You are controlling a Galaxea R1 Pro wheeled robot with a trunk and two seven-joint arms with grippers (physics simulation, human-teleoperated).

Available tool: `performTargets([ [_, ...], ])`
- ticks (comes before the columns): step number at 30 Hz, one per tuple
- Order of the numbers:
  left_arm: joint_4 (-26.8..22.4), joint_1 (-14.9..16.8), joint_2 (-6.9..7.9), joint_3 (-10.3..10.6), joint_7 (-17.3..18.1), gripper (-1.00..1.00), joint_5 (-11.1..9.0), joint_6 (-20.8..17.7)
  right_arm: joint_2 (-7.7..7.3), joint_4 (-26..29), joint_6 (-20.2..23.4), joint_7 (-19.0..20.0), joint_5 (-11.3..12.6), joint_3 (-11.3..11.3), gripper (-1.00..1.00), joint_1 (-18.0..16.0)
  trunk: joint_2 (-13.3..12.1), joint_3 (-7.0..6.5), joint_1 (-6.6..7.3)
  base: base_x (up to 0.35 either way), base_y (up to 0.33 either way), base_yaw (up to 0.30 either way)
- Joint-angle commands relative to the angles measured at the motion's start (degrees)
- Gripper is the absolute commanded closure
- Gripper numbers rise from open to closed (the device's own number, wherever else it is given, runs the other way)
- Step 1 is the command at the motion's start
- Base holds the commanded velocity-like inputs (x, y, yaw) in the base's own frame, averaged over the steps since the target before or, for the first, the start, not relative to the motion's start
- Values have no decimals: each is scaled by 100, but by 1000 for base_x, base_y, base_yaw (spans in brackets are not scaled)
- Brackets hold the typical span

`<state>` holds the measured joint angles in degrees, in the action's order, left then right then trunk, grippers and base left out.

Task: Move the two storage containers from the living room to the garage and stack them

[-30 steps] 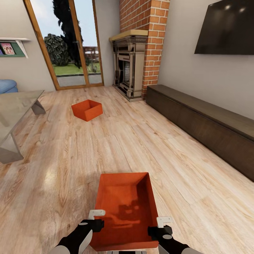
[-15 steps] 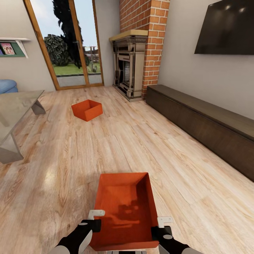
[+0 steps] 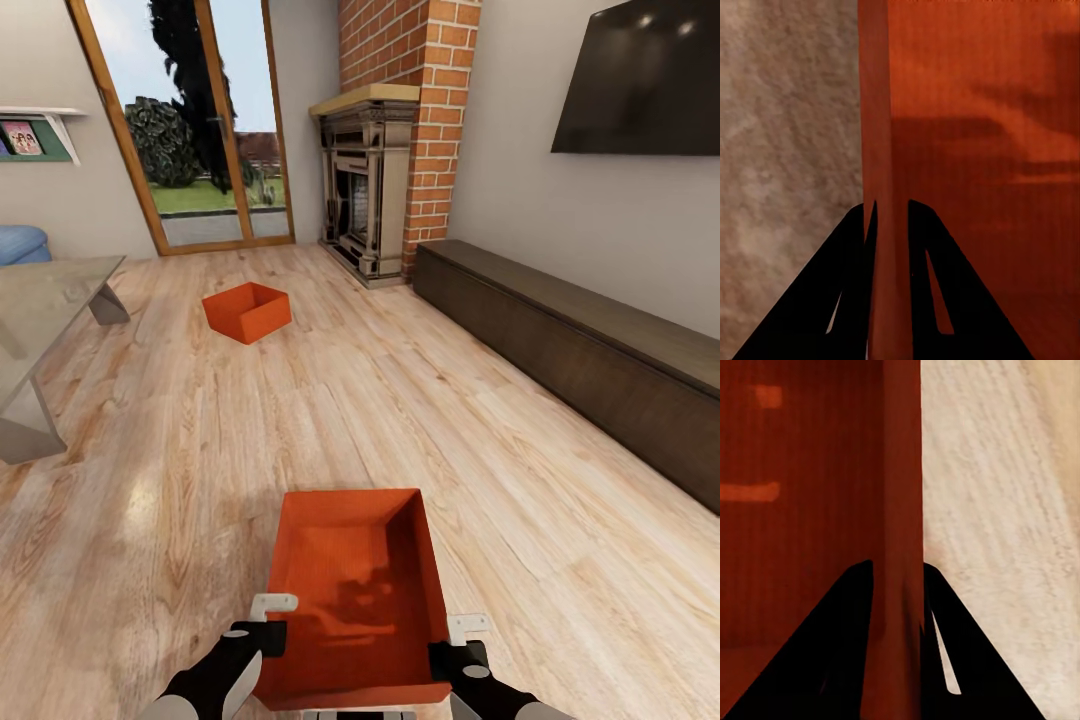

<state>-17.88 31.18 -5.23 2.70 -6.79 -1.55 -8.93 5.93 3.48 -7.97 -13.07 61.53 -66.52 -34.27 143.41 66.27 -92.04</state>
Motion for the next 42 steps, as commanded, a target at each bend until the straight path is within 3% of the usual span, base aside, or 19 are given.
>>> performTargets([
  [1, -12, 0, -13, 63, 2, 100, -101, -29, 5, 29, -3, 24, 70, -69, 100, 0, 2, 5, 1, 0, 0, 0],
  [5, -21, -2, -13, 64, 2, 100, -100, -30, 5, 29, -3, 24, 70, -68, 100, 0, 2, 5, 1, 0, 0, 0],
  [19, 4, -1, -13, 55, 11, 100, -100, -56, 5, 29, -3, 24, 70, -72, 100, 0, -17, -305, 37, 0, 0, 0],
  [42, 4, -1, -13, 52, 3, 100, -100, -56, -13, 29, -3, 22, 64, -63, 100, 0, -940, -718, 542, 0, 0, 0],
])
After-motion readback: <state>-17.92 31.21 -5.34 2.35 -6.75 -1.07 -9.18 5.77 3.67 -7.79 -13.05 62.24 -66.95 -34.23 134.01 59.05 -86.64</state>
